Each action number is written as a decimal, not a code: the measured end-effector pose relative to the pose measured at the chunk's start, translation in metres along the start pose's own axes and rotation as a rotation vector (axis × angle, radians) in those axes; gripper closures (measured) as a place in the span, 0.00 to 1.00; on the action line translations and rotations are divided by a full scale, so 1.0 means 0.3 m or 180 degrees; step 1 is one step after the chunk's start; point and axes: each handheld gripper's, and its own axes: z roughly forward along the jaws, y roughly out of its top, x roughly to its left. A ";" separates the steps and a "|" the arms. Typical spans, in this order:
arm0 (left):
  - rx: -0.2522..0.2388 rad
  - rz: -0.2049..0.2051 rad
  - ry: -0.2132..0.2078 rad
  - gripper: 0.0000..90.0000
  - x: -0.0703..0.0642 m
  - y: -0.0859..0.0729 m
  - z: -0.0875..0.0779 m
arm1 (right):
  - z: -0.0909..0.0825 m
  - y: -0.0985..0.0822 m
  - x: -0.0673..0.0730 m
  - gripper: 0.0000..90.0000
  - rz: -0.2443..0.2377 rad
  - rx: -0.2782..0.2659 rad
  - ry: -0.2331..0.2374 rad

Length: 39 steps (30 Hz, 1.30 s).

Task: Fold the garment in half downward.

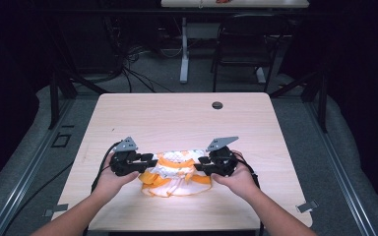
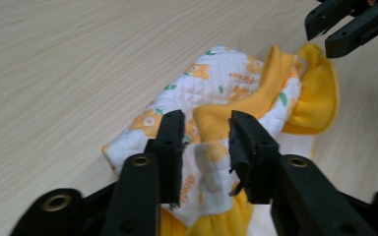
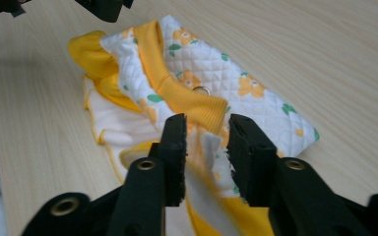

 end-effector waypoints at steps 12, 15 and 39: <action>0.0155 -0.0067 -0.0011 1.00 0.009 -0.022 0.067 | 0.088 0.013 -0.012 0.99 0.0010 0.0113 -0.0134; 0.0183 -0.0056 -0.0069 1.00 -0.007 -0.025 0.068 | 0.101 0.002 -0.005 0.99 -0.0012 0.0167 -0.0150; 0.0325 0.0029 -0.0261 1.00 -0.087 -0.131 0.061 | 0.090 -0.092 0.076 0.98 -0.0025 0.0210 0.0165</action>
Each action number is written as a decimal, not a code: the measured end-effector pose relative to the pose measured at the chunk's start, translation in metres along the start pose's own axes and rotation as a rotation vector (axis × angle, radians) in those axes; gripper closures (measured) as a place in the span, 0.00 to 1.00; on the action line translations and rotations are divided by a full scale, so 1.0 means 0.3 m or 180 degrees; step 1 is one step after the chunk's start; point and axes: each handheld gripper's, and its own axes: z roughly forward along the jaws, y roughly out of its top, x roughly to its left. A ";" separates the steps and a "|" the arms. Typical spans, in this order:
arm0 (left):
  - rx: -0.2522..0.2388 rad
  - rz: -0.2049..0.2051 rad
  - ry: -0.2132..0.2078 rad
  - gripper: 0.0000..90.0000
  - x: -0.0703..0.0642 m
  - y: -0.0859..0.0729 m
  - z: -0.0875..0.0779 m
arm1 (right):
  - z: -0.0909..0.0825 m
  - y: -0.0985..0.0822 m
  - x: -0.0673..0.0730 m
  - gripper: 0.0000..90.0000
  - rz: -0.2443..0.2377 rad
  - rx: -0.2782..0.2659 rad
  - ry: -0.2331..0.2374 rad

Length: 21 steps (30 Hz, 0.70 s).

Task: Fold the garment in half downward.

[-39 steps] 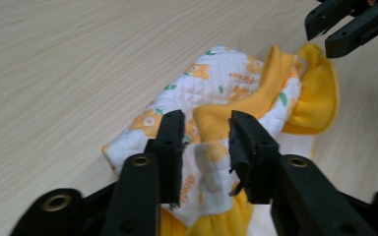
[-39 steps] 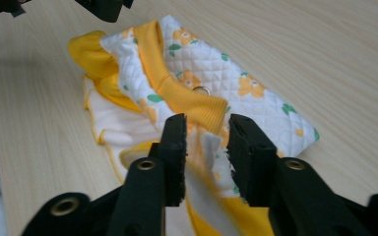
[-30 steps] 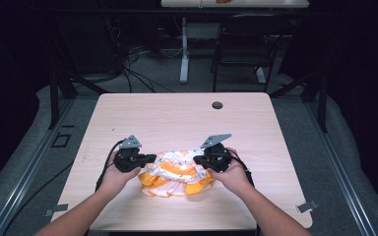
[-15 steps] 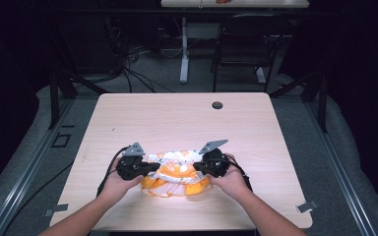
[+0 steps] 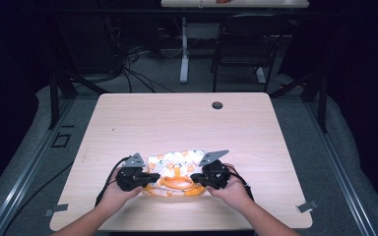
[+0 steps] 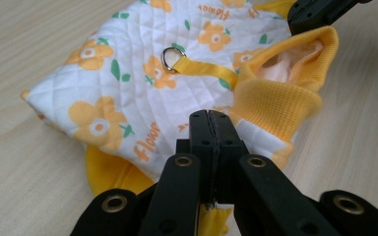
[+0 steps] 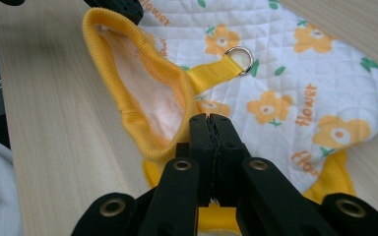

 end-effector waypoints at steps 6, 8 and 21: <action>0.0051 0.0012 0.0027 1.00 -0.006 -0.029 0.010 | 0.017 -0.031 0.014 0.98 0.0003 0.0087 0.0072; 0.0072 0.0013 0.0031 1.00 -0.008 -0.038 0.012 | 0.026 -0.042 0.019 0.98 0.0021 0.0092 0.0079; 0.0131 0.0064 0.0059 1.00 -0.014 -0.067 0.040 | 0.045 -0.091 0.015 0.99 0.0072 0.0132 0.0090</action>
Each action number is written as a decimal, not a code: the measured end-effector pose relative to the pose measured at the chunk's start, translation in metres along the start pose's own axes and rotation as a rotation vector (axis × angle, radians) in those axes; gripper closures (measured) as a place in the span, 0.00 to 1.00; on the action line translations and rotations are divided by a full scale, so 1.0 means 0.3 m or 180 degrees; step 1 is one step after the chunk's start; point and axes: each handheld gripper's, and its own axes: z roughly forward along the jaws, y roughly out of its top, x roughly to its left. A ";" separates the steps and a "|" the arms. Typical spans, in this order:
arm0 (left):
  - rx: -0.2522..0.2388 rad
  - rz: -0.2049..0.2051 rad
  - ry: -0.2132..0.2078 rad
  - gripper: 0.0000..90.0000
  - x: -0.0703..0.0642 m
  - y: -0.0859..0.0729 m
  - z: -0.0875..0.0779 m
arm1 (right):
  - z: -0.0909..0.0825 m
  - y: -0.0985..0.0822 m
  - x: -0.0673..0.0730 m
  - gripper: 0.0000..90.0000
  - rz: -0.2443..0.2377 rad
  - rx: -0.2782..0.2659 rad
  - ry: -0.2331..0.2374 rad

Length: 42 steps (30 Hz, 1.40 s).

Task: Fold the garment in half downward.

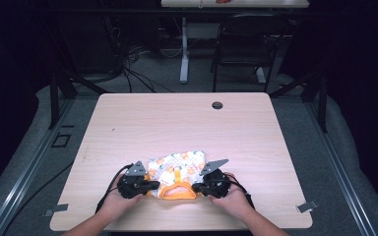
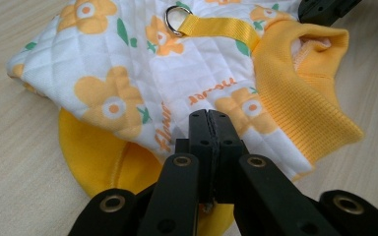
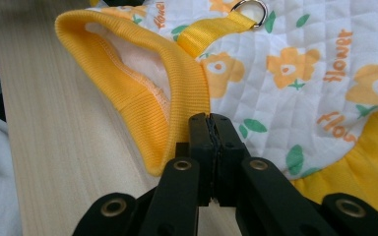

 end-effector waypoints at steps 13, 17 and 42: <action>-0.0034 -0.0037 0.0023 1.00 0.020 0.004 0.011 | 0.012 -0.006 -0.010 0.99 0.0031 0.0000 0.0017; -0.0044 -0.0073 0.0046 1.00 0.038 0.018 0.021 | 0.014 -0.001 -0.021 0.99 0.0052 0.0001 0.0012; -0.0223 -0.0308 0.0188 1.00 0.150 0.074 0.074 | 0.042 0.043 -0.116 0.99 0.0292 -0.0126 -0.0114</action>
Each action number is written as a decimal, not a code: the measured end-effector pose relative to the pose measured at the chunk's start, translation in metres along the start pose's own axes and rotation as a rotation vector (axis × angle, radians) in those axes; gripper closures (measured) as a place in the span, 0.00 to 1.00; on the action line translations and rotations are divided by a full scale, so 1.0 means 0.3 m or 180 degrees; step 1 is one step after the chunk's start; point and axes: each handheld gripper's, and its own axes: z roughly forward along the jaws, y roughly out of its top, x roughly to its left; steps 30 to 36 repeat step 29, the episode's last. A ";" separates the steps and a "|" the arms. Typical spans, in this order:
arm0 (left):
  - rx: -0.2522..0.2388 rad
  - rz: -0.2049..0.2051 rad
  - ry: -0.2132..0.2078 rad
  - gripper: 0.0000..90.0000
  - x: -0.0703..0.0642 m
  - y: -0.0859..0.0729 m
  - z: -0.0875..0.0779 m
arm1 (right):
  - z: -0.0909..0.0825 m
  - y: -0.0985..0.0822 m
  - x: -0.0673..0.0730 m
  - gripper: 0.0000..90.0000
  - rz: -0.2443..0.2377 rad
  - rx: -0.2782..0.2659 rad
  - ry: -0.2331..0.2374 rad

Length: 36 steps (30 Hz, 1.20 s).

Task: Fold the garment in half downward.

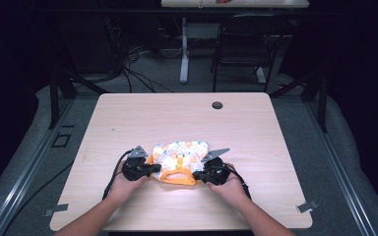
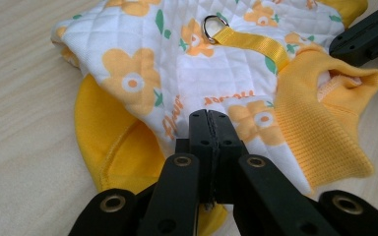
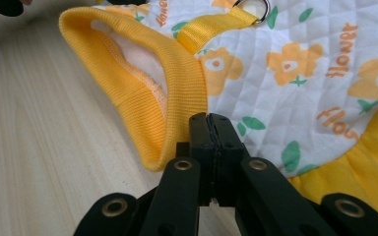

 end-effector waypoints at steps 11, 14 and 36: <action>-0.0071 -0.0087 0.0089 1.00 0.021 0.018 0.019 | 0.011 0.020 -0.020 0.98 0.0023 -0.0047 -0.0097; -0.0085 -0.0084 0.0106 0.99 0.021 0.022 0.015 | 0.003 0.027 -0.019 0.94 0.0069 -0.0097 -0.0113; -0.0267 -0.0038 0.0171 0.69 -0.023 0.029 -0.123 | -0.128 0.010 0.038 0.73 -0.0126 -0.0404 -0.0309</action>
